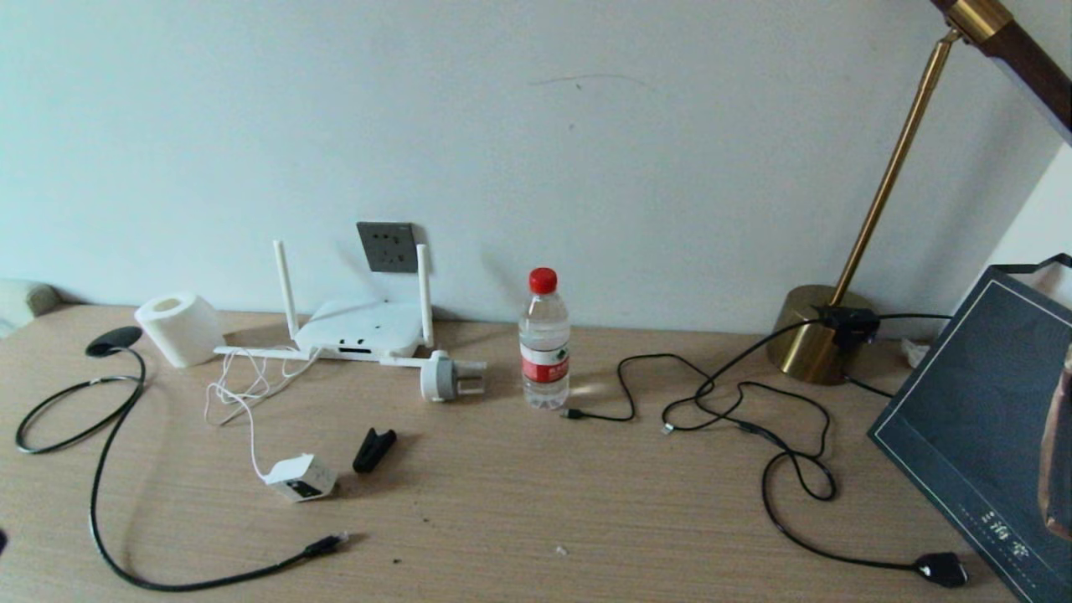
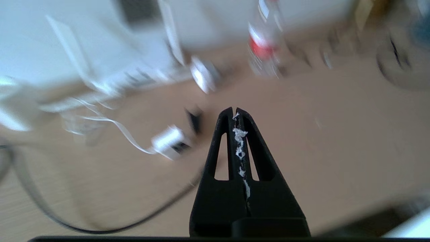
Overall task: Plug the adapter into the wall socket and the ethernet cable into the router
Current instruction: Pick up plug
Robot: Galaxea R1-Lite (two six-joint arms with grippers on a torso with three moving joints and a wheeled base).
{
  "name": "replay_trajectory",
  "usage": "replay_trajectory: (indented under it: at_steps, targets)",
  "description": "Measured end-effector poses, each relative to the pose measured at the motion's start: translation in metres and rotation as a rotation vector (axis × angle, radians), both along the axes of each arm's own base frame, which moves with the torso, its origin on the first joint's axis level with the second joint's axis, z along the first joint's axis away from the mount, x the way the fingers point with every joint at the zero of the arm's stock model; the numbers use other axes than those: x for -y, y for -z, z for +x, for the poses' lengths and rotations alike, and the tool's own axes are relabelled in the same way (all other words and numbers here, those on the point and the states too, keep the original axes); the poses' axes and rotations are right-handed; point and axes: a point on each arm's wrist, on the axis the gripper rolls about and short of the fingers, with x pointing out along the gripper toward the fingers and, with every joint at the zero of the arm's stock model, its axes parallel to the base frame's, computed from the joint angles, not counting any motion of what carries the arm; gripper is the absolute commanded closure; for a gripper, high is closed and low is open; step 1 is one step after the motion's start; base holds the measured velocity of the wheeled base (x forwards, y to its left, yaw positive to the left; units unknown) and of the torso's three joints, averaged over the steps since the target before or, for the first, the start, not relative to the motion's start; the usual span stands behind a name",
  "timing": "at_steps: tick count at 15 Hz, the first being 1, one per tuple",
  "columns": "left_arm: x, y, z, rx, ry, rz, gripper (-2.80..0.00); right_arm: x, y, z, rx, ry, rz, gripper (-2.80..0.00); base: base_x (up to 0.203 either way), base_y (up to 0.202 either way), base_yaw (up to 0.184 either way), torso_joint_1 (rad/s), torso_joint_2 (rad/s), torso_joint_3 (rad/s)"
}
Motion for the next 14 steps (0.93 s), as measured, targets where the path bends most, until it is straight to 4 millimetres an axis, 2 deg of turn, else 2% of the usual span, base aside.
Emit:
replay_trajectory:
  at_steps: [3,6,8,9,11,12,14]
  targets:
    - [0.017,-0.016,0.055,-0.222,0.082,0.091,0.00,0.000,0.000,0.000,0.000,0.000,0.000,0.00,0.000,0.000,0.000,0.000,0.00,0.000]
    - [0.026,-0.025,0.131,-0.305,0.032,0.190,0.00,0.000,0.000,0.000,0.000,0.000,0.000,0.00,0.000,0.000,0.000,0.000,0.00,0.000]
    - [0.011,-0.025,0.187,-0.289,-0.016,0.247,0.00,0.000,0.000,0.000,0.000,0.000,0.000,0.00,0.000,0.000,0.000,0.000,0.00,0.000]
    - [-0.002,-0.023,0.208,-0.269,-0.012,0.279,0.00,0.000,0.000,0.000,0.000,0.000,0.000,0.00,0.000,0.000,0.000,0.000,0.00,0.000]
    - [-0.026,-0.014,0.236,-0.225,0.096,0.361,0.00,0.000,0.000,0.000,0.000,0.000,0.000,0.00,0.000,0.000,0.000,0.000,0.00,0.000]
    - [-0.031,-0.008,0.241,-0.215,0.180,0.382,0.00,0.000,0.000,0.000,0.000,0.000,0.000,0.00,0.000,0.000,0.000,0.000,0.00,0.000]
    - [-0.035,0.008,0.240,-0.231,0.362,0.408,0.00,0.000,0.000,0.000,0.000,0.000,0.000,0.00,0.000,0.000,0.000,0.000,0.00,0.000]
